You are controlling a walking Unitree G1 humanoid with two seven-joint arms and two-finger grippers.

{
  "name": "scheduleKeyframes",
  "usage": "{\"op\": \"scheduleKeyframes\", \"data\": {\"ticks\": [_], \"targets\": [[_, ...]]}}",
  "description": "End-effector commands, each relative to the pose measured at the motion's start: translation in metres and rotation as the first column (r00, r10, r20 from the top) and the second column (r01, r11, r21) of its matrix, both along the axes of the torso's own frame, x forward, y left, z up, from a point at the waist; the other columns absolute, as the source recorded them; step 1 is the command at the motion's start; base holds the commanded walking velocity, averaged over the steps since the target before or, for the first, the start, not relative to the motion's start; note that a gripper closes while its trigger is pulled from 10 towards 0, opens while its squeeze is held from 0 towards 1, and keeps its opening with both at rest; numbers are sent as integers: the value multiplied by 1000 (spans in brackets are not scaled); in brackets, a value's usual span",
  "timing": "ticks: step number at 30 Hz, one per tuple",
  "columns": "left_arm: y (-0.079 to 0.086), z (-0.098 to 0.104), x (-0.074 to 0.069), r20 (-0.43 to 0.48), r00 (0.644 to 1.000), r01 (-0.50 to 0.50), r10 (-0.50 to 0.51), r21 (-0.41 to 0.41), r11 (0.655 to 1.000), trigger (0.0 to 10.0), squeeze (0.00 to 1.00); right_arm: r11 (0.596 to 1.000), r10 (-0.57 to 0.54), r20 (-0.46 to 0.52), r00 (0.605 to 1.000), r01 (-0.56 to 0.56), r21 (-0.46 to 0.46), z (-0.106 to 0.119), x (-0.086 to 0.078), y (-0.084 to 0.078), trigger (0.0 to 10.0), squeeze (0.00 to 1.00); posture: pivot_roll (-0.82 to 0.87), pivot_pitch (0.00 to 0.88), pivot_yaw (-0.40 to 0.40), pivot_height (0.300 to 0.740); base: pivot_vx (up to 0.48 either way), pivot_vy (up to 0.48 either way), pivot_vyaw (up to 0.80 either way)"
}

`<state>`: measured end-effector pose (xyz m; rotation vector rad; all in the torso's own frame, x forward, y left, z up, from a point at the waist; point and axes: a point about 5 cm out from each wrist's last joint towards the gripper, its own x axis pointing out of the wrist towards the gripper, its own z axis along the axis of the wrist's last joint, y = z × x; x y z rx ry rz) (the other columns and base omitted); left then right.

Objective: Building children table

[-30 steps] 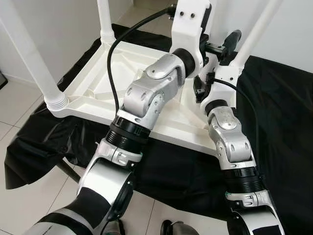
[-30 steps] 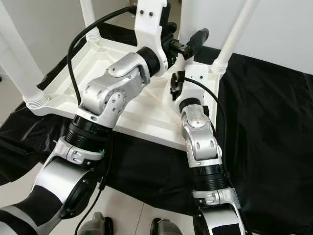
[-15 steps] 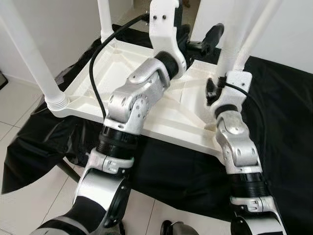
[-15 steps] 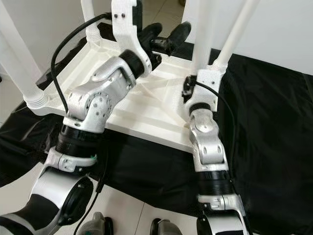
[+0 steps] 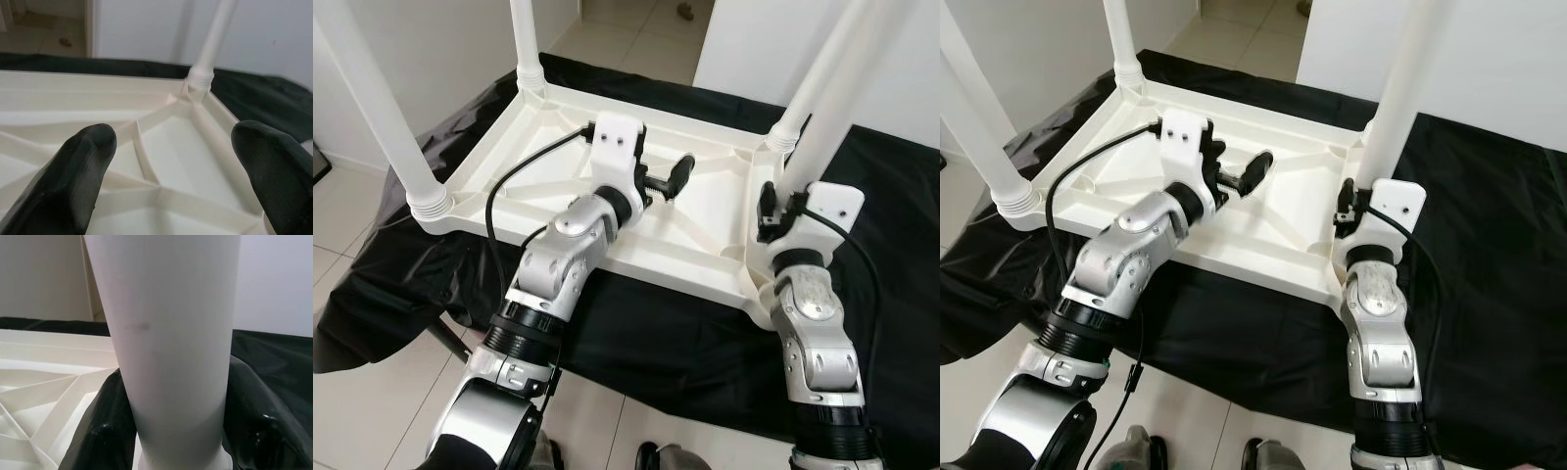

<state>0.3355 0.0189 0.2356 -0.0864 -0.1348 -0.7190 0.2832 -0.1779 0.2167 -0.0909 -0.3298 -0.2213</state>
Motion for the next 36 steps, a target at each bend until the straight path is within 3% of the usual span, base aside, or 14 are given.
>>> {"op": "scheduleKeyframes", "data": {"ticks": [1,3,8,14,15,21,27,31,36], "targets": [[-8,-8,-6,13,989,148,-149,53,988,10000,0,1000,-6,15,1000,6,-4,3,-4,1,10000,0,12,128,-31,740,0,0,0],[-9,-12,-6,15,989,145,-146,73,987,10000,0,1000,-6,18,1000,6,-2,3,-7,1,10000,0,9,132,-31,740,0,0,0],[-20,-43,-14,0,981,189,-193,215,958,10000,0,1000,-6,15,1000,6,21,-2,-25,3,10000,0,7,151,-24,740,0,0,0],[-27,-53,-20,-2,974,220,-227,247,943,10000,0,999,-5,-15,1000,6,32,-9,-32,0,10000,0,9,161,-26,740,0,0,0],[-32,-57,-24,1,965,252,-261,263,932,10000,0,997,-4,-16,1000,6,71,-12,-35,-3,10000,0,9,165,-26,740,0,0,0],[-39,-60,-31,15,949,299,-316,281,912,10000,0,995,-22,-37,999,25,98,-16,-37,-10,10000,0,8,170,-30,740,0,0,0],[-50,-57,-46,73,904,384,-422,299,874,10000,0,994,-33,-65,997,39,99,-21,-44,-15,10000,0,7,174,-32,740,0,0,0],[-54,-46,-56,113,870,438,-480,271,857,10000,0,994,-12,-66,998,20,112,-22,-52,-13,10000,0,2,179,-33,740,0,0,0],[-55,-44,-60,116,854,465,-506,263,845,10000,0,992,8,-73,997,1,128,-25,-58,-10,10000,0,-2,186,-40,740,0,0,0]]}}
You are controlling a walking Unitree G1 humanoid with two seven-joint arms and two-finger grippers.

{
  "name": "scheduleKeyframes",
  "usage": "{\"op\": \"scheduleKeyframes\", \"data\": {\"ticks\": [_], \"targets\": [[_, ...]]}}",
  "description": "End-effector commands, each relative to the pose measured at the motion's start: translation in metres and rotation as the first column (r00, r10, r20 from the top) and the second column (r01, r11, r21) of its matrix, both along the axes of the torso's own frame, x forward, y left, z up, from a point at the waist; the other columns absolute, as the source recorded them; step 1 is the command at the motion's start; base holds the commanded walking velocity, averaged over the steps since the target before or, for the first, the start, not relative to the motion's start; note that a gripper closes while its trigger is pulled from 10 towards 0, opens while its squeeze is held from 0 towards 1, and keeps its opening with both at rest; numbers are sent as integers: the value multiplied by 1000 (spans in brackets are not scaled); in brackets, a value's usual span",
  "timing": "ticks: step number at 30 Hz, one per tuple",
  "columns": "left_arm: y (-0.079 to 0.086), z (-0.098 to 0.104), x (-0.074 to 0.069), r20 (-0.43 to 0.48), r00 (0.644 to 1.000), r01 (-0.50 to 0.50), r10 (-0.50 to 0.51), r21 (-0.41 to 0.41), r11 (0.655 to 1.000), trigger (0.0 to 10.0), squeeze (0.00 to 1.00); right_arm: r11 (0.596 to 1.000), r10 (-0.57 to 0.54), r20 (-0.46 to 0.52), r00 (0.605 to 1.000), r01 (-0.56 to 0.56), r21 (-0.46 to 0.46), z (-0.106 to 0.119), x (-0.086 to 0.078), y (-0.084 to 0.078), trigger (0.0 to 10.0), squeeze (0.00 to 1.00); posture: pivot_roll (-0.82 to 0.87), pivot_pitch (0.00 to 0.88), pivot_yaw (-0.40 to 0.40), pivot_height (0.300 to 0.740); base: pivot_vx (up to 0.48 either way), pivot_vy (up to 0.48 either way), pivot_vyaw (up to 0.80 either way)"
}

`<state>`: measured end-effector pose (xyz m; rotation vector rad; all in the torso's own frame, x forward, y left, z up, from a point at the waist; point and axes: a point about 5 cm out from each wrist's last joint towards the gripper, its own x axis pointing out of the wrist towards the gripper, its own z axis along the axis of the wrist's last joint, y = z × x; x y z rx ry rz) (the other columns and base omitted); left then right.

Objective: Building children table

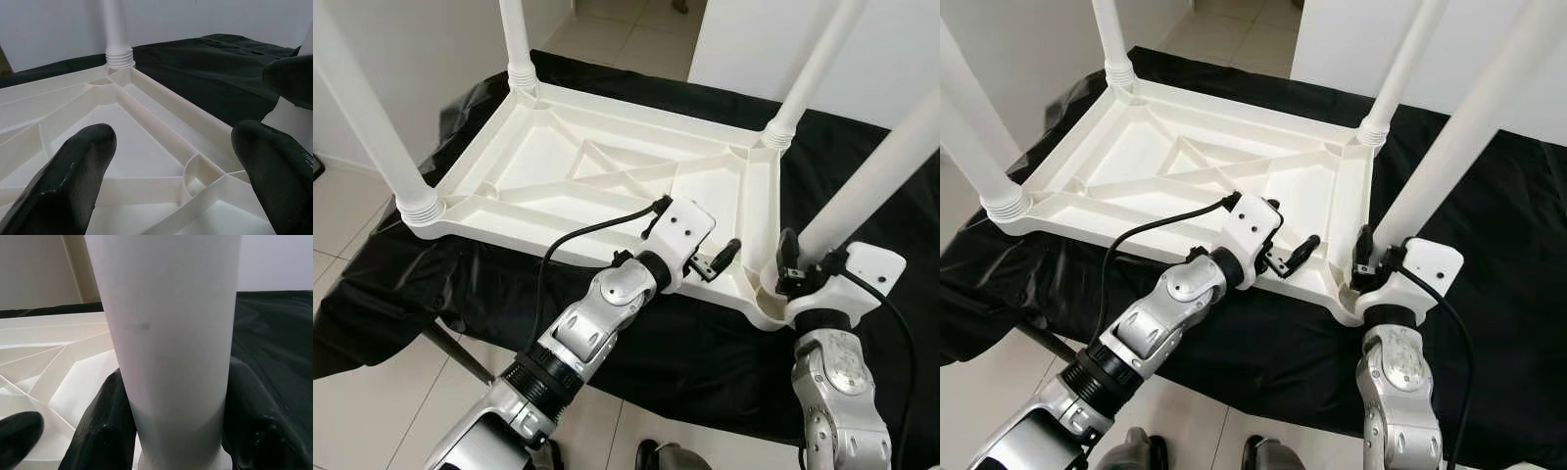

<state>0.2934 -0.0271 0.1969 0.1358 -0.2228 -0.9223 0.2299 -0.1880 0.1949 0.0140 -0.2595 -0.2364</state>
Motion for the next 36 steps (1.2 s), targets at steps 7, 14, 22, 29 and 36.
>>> {"op": "scheduleKeyframes", "data": {"ticks": [7,14,22,29,36], "targets": [[-12,-13,-29,-48,914,405,-402,91,910,10000,0,1000,9,-12,1000,-9,11,-2,-6,-1,10000,0,-6,190,-42,740,0,0,0],[-18,-26,-43,-77,861,509,-503,173,843,10000,0,1000,6,66,998,-7,11,15,10,-8,10000,0,-2,182,-44,740,0,0,0],[-25,-43,-46,-128,839,542,-528,271,795,10000,0,1000,-6,147,989,4,11,37,29,-12,10000,0,11,173,-45,740,0,0,0],[-29,-49,-30,-139,902,431,-408,312,847,10000,0,1000,0,144,990,-3,20,35,30,-8,10000,0,9,167,-41,740,0,0,0],[-29,-39,-15,-123,924,383,-362,300,874,10000,0,1000,-4,144,990,1,26,33,30,-8,10000,0,3,158,-37,740,0,0,0]]}}
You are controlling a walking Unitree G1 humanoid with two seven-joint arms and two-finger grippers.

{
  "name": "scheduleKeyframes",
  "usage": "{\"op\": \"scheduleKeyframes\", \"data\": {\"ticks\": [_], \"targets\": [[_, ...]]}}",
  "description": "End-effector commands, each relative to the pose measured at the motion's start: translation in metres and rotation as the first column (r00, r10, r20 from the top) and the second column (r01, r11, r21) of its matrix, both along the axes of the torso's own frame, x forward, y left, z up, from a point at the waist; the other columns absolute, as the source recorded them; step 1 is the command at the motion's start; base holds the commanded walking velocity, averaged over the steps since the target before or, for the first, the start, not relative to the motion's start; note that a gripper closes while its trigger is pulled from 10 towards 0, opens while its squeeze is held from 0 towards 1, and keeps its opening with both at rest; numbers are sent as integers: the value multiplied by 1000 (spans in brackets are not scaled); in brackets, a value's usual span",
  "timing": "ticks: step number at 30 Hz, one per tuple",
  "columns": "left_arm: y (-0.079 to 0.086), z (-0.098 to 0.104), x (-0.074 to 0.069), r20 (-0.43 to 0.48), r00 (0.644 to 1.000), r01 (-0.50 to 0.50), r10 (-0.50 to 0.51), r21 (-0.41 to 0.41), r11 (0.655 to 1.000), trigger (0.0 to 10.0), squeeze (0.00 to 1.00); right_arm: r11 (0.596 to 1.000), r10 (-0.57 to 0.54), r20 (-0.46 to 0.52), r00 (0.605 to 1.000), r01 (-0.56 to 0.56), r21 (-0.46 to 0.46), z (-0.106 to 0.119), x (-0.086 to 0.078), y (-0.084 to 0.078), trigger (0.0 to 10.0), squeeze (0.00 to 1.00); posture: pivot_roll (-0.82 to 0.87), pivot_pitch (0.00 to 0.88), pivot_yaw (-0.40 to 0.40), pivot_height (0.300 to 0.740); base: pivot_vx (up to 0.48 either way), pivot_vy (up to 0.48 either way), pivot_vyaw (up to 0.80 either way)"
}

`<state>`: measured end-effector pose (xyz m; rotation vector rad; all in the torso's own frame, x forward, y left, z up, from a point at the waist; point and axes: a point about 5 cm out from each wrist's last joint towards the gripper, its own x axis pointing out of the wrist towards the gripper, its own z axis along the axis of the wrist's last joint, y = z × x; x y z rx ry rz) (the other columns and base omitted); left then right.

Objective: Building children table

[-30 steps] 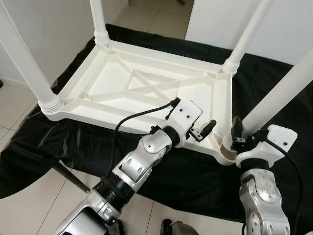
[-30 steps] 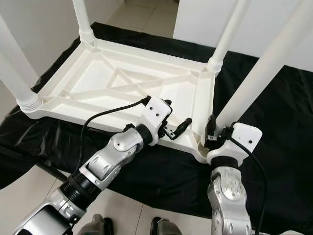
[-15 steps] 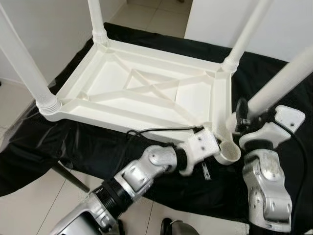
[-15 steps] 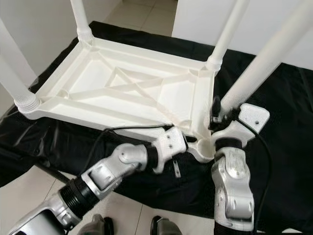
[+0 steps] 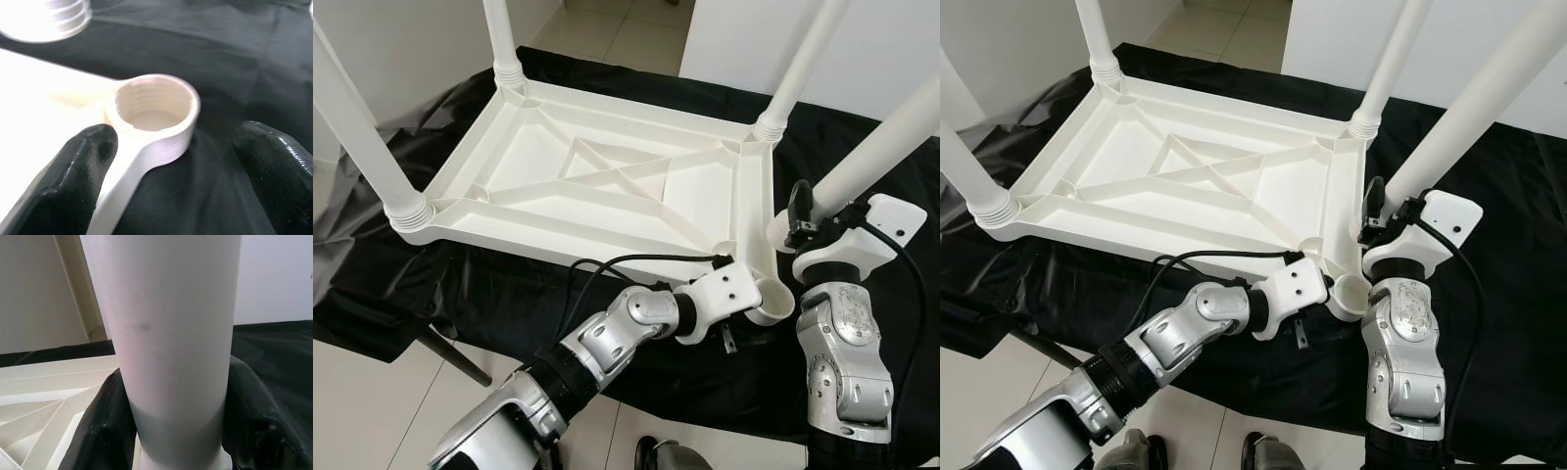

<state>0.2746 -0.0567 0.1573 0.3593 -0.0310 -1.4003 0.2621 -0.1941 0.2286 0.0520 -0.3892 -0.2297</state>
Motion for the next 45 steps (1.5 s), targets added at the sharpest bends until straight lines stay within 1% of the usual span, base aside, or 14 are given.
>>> {"op": "scheduleKeyframes", "data": {"ticks": [1,6,15,16,17,18,22,26,31,38,39,41,44,45], "targets": [[1,3,5,31,998,-54,54,-4,999,10000,0,1000,-12,12,1000,12,6,0,-2,-2,10000,0,4,158,-37,740,0,0,0],[3,8,9,42,998,-57,57,-6,998,10000,0,1000,-14,9,1000,14,4,-1,-1,-3,10000,0,6,157,-36,740,0,0,0],[8,-2,17,74,996,-63,55,104,993,10000,0,1000,-20,9,1000,20,3,-1,0,-4,10000,0,7,166,-33,740,0,0,0],[8,-3,18,80,995,-64,55,118,991,8902,0,1000,-22,10,1000,22,4,-1,0,-4,10000,0,7,166,-33,740,0,0,0],[9,-5,22,82,993,-90,79,142,986,8078,0,1000,-26,10,1000,25,5,-1,0,-4,10000,0,6,167,-32,740,0,0,0],[9,-4,24,83,993,-99,88,147,984,0,0,1000,-26,10,1000,26,6,-1,0,-4,10000,0,5,168,-30,740,0,0,0],[9,-2,26,86,992,-99,88,143,985,0,0,1000,-29,10,1000,28,7,-2,0,-4,10000,0,4,168,-29,740,0,0,0],[8,2,28,110,990,-106,92,137,985,0,0,999,-32,9,999,32,8,-2,0,-4,10000,0,4,168,-28,740,0,0,0],[11,0,27,138,989,-81,59,163,983,0,0,999,-37,11,999,36,8,-2,0,-5,10000,0,6,168,-26,740,0,0,0],[22,-8,25,141,990,-41,11,214,976,0,0,999,-44,12,999,43,11,-3,0,-6,10000,0,7,168,-26,740,0,0,0],[27,-11,26,145,989,-38,3,235,971,0,0,999,-44,12,999,44,9,-2,0,-6,10000,0,7,168,-26,740,0,0,0],[27,-11,26,145,989,-38,3,235,971,0,0,999,-44,12,999,44,9,-2,0,-6,10000,0,7,168,-26,740,0,0,0],[36,-16,27,146,989,-35,-4,261,965,0,0,999,-45,13,999,45,9,-2,1,-6,10000,0,7,167,-27,740,0,0,0],[36,-16,27,146,989,-35,-4,261,965,0,0,999,-45,13,999,45,9,-2,1,-6,10000,0,7,167,-27,740,0,0,0]]}}
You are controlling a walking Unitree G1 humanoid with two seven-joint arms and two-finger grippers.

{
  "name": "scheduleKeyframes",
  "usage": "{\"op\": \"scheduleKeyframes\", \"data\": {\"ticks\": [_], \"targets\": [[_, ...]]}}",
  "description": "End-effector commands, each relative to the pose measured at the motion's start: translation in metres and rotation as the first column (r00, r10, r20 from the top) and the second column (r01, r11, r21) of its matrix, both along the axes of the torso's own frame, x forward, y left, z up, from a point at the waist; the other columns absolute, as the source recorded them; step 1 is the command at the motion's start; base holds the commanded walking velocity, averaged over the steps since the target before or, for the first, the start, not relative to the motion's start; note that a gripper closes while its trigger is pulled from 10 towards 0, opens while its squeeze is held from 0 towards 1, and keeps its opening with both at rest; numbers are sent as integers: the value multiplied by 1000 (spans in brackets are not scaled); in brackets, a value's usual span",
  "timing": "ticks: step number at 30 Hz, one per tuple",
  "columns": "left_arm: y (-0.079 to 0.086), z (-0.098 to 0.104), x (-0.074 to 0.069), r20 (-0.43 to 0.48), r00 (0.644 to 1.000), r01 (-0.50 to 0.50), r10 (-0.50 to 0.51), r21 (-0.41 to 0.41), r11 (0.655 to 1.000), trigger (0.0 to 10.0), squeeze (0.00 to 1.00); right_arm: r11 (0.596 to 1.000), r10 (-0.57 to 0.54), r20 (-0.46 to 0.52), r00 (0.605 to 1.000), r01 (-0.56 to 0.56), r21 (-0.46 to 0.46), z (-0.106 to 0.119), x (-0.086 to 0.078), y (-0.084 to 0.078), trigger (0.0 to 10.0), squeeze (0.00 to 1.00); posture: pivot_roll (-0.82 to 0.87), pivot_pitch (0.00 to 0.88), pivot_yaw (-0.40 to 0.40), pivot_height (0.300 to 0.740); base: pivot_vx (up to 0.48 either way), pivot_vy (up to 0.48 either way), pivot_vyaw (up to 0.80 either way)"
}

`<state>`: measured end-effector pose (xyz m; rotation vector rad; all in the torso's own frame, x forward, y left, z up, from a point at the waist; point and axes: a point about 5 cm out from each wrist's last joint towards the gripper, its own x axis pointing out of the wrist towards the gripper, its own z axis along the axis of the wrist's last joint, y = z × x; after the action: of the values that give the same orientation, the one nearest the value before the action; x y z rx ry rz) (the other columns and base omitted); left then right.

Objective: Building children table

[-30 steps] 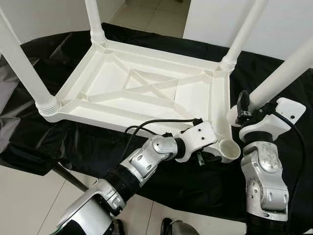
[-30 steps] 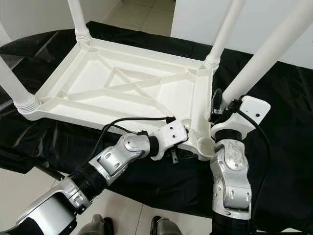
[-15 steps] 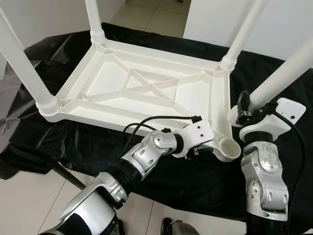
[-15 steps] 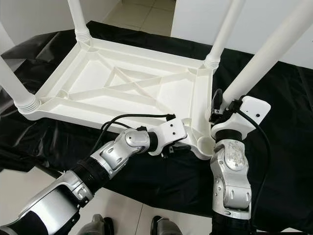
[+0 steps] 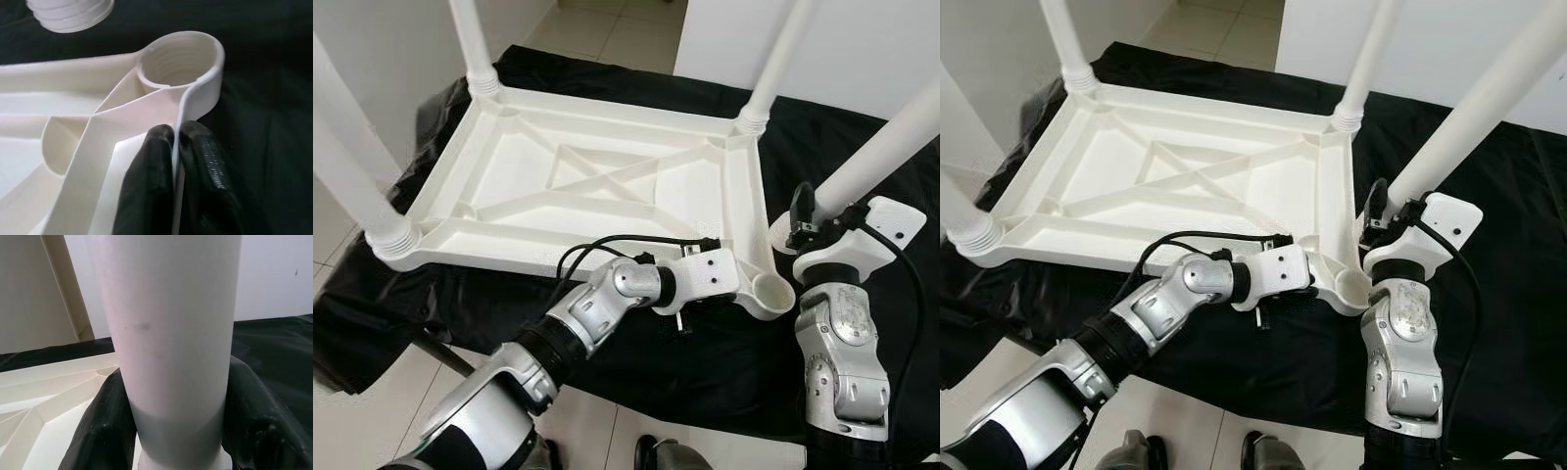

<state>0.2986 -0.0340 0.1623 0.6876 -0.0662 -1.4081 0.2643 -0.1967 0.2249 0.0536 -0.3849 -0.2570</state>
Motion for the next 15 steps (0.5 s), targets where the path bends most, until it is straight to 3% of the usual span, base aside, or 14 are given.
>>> {"op": "scheduleKeyframes", "data": {"ticks": [1,15], "targets": [[17,-23,4,-58,995,-78,81,59,995,0,0,1000,-19,18,1000,19,1,2,-2,-3,10000,0,7,168,-27,740,0,0,0],[43,-34,12,-41,992,-112,118,118,987,0,0,1000,-5,13,1000,5,4,0,-3,-1,10000,0,7,172,-32,740,0,0,0]]}}
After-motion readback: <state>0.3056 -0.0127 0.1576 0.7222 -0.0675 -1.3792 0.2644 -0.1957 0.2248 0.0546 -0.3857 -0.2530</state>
